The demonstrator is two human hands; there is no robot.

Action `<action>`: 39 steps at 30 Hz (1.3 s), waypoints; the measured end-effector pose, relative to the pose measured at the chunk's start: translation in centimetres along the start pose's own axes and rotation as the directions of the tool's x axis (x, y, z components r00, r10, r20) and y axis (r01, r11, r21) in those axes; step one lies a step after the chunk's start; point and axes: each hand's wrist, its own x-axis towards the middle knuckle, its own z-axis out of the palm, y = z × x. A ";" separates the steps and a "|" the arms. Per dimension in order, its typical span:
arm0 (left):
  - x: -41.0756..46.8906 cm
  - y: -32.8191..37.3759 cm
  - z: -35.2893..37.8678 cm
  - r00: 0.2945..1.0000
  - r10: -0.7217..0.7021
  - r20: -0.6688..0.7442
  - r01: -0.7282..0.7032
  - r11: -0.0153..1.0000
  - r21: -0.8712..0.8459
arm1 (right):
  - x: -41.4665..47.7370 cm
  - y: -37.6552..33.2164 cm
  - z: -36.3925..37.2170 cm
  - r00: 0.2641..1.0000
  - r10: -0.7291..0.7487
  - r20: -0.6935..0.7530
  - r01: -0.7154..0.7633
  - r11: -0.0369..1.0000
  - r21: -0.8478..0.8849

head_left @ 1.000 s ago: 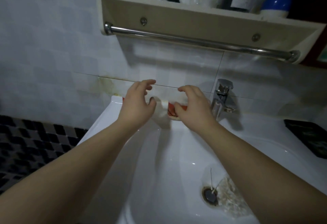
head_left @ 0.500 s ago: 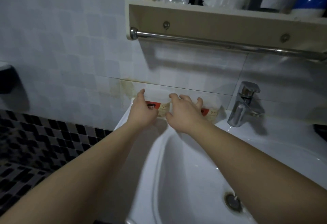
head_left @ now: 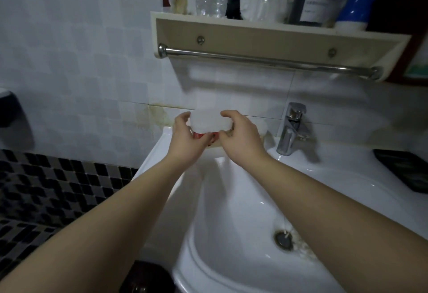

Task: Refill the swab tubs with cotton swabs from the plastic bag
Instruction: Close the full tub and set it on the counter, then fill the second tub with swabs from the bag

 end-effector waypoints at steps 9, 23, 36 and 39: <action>-6.4 2.6 5.2 0.967 0.069 0.246 -0.056 0.997 -0.058 | -6.7 4.7 -6.4 0.992 0.106 -0.072 -0.101 0.992 0.072; -10.1 1.9 11.5 0.773 -0.167 0.612 0.336 0.926 -0.172 | -10.8 13.5 -11.0 0.907 0.360 0.219 -0.419 0.832 0.365; -12.0 -0.3 12.8 0.707 -0.129 0.696 0.255 0.963 -0.081 | -11.5 15.4 -10.6 0.808 0.549 0.215 -0.578 0.667 0.470; -12.5 -0.2 13.0 0.735 -0.065 0.675 0.168 0.982 -0.089 | -11.7 15.8 -11.2 0.764 0.611 0.208 -0.628 0.631 0.455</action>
